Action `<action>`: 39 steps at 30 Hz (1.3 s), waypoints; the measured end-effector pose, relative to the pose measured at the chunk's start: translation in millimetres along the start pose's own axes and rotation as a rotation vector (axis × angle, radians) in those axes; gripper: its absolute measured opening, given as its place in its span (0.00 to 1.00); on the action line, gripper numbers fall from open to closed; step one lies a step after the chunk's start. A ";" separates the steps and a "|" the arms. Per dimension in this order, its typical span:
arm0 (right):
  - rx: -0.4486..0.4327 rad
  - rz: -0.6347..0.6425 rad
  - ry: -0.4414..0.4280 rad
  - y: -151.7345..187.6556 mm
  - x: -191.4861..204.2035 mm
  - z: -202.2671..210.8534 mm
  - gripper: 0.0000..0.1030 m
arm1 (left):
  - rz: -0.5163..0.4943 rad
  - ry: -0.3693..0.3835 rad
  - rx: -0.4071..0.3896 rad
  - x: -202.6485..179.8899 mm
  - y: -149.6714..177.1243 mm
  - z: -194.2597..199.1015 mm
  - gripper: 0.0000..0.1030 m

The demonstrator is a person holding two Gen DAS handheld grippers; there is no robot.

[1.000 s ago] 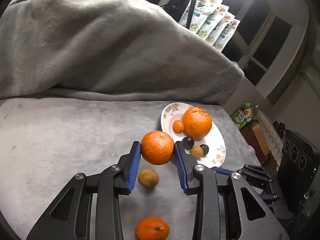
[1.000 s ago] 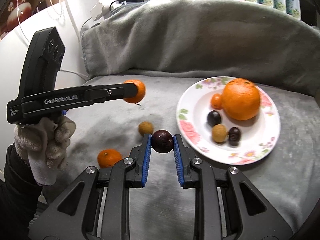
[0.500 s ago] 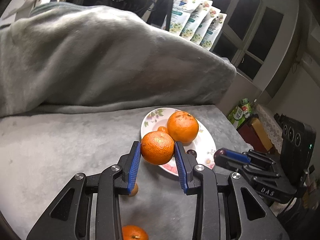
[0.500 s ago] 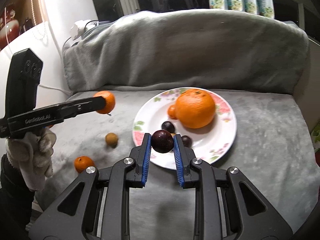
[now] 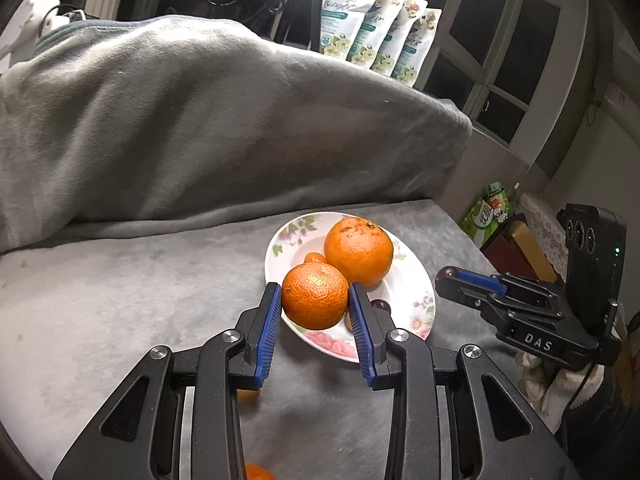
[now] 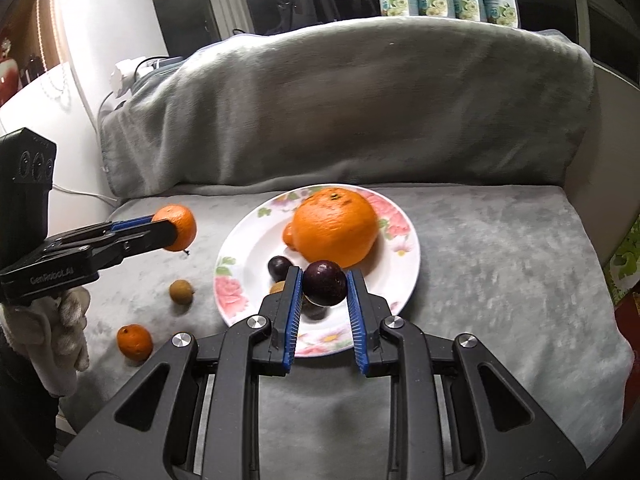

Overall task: Organize fruits
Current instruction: 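Carry the plum and mandarin over the plate with both tools, then open both tools to release the plum and mandarin onto the plate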

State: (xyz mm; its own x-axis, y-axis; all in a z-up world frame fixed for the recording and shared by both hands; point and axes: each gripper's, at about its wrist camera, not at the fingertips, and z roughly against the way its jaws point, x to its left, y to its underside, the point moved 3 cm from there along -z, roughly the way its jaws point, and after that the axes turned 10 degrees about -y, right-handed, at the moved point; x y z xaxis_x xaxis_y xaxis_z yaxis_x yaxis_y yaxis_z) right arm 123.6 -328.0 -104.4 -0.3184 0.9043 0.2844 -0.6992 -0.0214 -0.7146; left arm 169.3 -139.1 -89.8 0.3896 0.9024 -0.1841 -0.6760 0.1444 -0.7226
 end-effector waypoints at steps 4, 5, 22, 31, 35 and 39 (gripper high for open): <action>0.003 -0.008 0.010 -3.1 -8.2 -3.7 0.23 | -0.006 0.001 0.012 -3.7 -1.0 -5.9 0.32; 0.003 -0.010 0.014 -3.7 -10.6 -4.9 0.23 | -0.007 0.002 0.015 -4.4 -1.4 -7.6 0.32; 0.039 -0.057 -0.004 3.2 -36.9 -23.9 0.23 | -0.019 0.001 0.067 -8.5 1.1 -29.8 0.32; 0.038 -0.044 -0.014 3.0 -35.7 -23.6 0.23 | -0.029 0.000 0.076 -11.8 1.6 -34.2 0.32; 0.040 -0.043 -0.015 3.8 -36.2 -22.6 0.23 | -0.027 -0.003 0.077 -11.5 1.5 -34.4 0.32; 0.041 -0.039 -0.016 3.7 -36.2 -22.5 0.24 | -0.024 -0.003 0.075 -10.2 0.5 -33.6 0.33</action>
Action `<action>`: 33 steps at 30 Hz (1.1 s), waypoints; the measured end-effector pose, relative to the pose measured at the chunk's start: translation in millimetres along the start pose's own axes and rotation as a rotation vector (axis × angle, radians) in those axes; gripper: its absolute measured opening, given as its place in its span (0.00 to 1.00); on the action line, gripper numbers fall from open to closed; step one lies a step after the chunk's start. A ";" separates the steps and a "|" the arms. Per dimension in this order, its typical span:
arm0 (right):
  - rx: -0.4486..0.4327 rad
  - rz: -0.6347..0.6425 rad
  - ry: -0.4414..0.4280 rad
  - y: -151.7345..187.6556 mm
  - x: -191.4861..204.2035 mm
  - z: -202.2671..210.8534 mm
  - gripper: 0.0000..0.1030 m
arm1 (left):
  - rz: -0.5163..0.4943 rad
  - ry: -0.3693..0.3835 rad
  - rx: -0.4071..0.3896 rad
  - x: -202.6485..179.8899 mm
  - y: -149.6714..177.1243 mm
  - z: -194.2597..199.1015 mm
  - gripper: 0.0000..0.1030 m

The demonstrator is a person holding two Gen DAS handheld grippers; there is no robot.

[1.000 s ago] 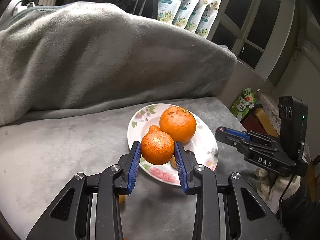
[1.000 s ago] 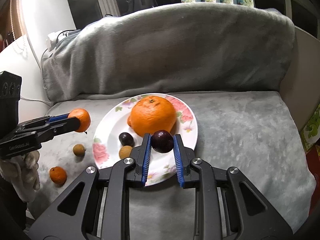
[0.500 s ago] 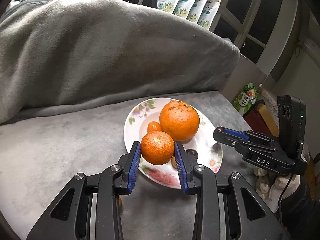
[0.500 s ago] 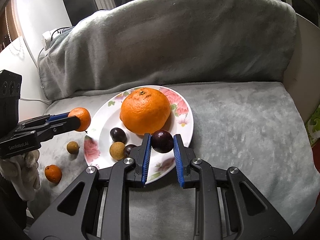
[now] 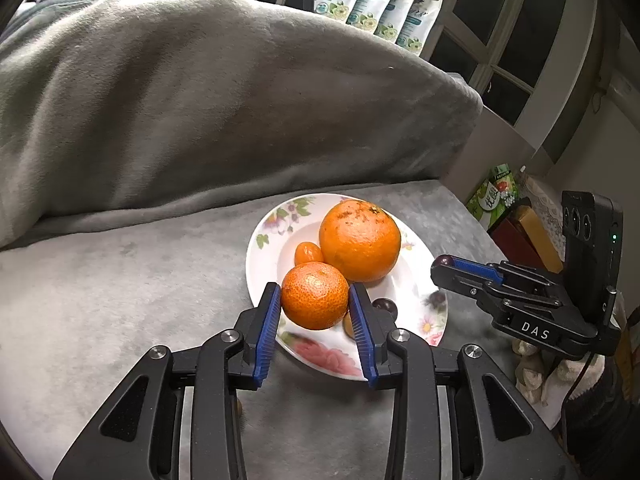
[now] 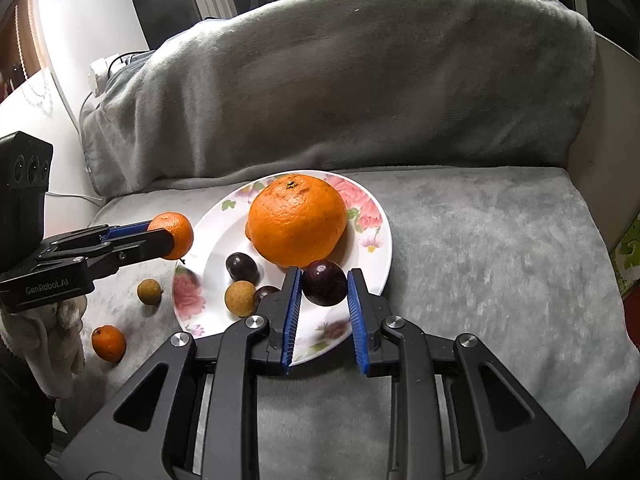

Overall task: Organize fruits
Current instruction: 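Open both tools to release the plum and mandarin onto the plate, then move both tools toward the brown fruit and mandarin off the plate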

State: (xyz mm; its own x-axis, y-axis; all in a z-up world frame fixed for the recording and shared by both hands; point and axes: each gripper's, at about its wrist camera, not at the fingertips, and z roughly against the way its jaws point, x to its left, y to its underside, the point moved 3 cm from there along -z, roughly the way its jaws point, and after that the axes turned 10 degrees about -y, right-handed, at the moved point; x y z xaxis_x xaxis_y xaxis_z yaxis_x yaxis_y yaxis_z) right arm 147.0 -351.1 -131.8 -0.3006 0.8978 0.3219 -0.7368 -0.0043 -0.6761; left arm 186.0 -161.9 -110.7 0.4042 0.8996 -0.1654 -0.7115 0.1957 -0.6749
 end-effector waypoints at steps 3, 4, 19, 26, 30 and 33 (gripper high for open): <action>-0.007 0.004 0.001 0.0 0.4 0.3 0.40 | -0.005 -0.005 -0.002 0.3 -0.2 0.2 0.35; -0.013 0.006 0.002 -0.1 0.8 1.0 0.50 | -0.004 -0.006 -0.005 0.5 -0.4 1.0 0.39; -0.016 0.076 0.062 -0.5 13.1 3.7 0.83 | 0.018 -0.043 -0.032 3.3 -4.6 8.5 0.74; -0.021 0.075 0.070 -0.7 13.5 6.6 0.83 | -0.003 -0.074 -0.067 -1.6 -6.3 17.1 0.77; -0.024 0.071 0.073 0.2 14.2 8.4 0.83 | -0.017 -0.087 -0.081 -4.8 -6.2 22.6 0.78; -0.027 0.071 0.077 0.8 15.5 9.8 0.83 | -0.020 -0.096 -0.088 -6.3 -5.4 25.4 0.78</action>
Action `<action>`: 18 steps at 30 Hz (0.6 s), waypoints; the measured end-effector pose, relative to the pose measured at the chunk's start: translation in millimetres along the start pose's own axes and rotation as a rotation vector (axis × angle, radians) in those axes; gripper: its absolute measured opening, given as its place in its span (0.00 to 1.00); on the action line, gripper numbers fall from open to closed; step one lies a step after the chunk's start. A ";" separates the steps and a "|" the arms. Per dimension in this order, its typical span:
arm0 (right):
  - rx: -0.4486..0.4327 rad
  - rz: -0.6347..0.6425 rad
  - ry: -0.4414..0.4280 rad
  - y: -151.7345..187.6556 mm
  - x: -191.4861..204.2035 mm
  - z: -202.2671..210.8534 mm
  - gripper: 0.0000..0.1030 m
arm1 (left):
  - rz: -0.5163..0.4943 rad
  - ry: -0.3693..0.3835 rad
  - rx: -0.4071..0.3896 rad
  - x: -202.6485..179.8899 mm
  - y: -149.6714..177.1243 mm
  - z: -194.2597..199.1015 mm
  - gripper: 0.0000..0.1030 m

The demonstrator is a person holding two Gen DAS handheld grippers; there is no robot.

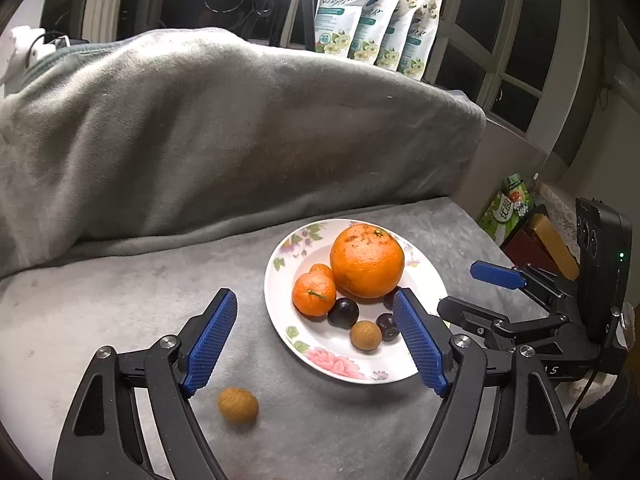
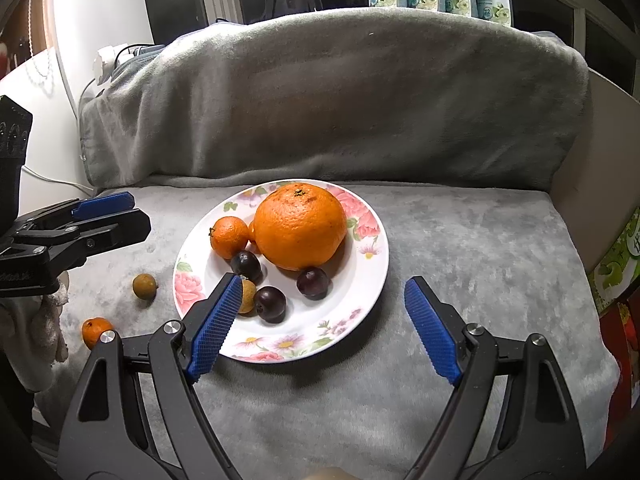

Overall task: Organize fruits
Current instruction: 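Move both tools toward the brown fruit and mandarin off the plate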

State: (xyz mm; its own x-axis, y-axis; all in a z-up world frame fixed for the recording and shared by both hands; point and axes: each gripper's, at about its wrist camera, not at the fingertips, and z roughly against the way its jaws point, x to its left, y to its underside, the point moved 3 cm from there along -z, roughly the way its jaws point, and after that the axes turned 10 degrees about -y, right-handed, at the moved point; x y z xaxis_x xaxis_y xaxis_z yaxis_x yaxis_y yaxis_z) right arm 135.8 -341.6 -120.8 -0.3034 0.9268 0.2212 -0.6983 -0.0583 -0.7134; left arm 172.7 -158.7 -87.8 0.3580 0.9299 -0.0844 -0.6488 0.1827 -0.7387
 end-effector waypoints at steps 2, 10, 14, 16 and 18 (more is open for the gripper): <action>-0.002 0.001 0.003 -0.1 0.6 1.3 0.83 | 0.003 0.000 -0.001 0.0 0.3 2.3 0.78; -0.022 -0.005 0.006 -0.8 4.9 9.2 0.83 | 0.003 -0.017 0.002 0.7 3.9 9.1 0.78; -0.042 -0.005 0.007 -1.3 8.7 12.4 0.83 | -0.009 -0.036 -0.002 0.6 6.7 13.7 0.78; -0.050 0.000 0.002 -1.6 11.3 13.5 0.83 | -0.014 -0.049 -0.007 1.0 8.5 16.5 0.78; -0.055 0.007 0.002 -1.8 14.1 14.8 0.83 | -0.015 -0.057 -0.013 1.9 10.0 19.5 0.78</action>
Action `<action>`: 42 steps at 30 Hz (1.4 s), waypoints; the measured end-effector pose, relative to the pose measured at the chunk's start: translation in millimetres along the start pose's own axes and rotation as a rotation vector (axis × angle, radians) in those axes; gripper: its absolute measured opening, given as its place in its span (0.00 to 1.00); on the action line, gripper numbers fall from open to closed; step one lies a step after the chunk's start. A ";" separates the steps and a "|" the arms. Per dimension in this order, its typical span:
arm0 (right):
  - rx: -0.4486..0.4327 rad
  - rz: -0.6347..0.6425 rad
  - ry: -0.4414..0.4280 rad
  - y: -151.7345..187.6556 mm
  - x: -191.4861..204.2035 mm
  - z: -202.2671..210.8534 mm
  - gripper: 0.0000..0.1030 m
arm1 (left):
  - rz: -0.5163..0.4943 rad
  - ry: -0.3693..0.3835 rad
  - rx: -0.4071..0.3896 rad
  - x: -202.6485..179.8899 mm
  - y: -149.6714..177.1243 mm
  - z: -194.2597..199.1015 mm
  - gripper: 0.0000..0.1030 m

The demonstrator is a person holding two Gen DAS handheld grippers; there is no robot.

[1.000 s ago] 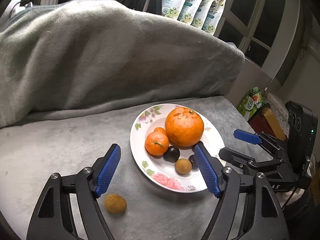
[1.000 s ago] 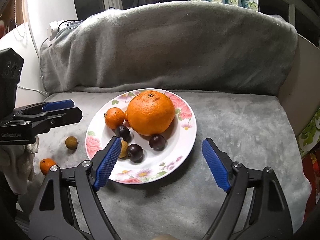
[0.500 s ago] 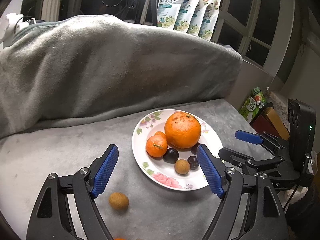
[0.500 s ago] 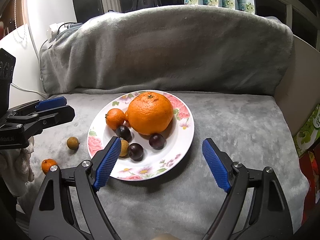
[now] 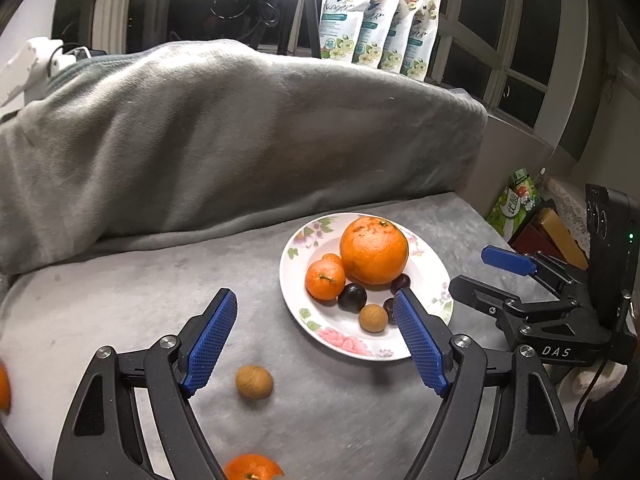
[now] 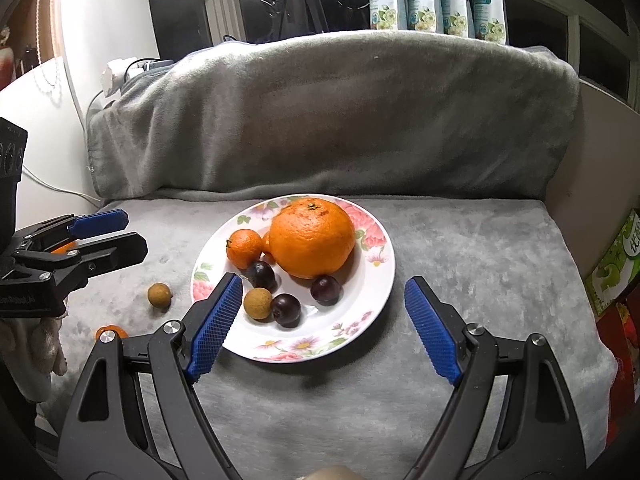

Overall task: Organize fruits
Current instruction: 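Move both tools toward the brown fruit and mandarin off the plate, then grasp a brown round fruit with the right tool while the left tool grasps a mandarin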

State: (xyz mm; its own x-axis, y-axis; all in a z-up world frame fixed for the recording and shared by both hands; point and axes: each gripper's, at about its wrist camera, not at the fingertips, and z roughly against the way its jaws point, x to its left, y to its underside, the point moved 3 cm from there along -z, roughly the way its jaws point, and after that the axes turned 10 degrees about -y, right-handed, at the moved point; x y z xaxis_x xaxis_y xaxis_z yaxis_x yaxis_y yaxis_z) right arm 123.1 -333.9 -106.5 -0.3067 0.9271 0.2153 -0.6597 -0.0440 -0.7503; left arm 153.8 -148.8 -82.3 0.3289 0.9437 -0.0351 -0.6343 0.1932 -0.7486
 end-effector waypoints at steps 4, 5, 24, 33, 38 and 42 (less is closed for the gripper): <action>-0.004 0.014 0.001 -1.6 5.4 1.4 0.83 | -0.002 -0.019 -0.016 3.1 3.6 9.2 0.78; -0.005 0.017 0.001 -1.8 6.8 1.7 0.83 | -0.002 -0.023 -0.019 4.3 4.8 11.4 0.78; 0.012 0.163 -0.127 -7.6 61.3 -6.7 0.83 | 0.106 -0.127 -0.037 62.9 69.5 60.1 0.78; 0.096 0.284 -0.219 -1.7 108.8 -32.7 0.83 | 0.145 -0.103 0.013 61.9 102.3 61.2 0.69; 0.162 0.335 -0.275 1.2 132.8 -50.9 0.70 | 0.151 -0.075 0.036 56.1 108.0 53.2 0.58; 0.220 0.362 -0.305 6.3 145.8 -67.5 0.60 | 0.154 -0.053 0.053 51.7 111.6 45.9 0.55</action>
State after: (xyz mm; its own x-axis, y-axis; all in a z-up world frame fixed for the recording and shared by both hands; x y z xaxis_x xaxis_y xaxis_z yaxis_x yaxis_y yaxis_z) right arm 120.6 -173.9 -122.0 -0.7062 0.6889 0.1634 -0.5927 -0.4490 -0.6686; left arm 67.8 -66.1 -137.2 0.1884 0.9759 -0.1105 -0.7106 0.0578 -0.7012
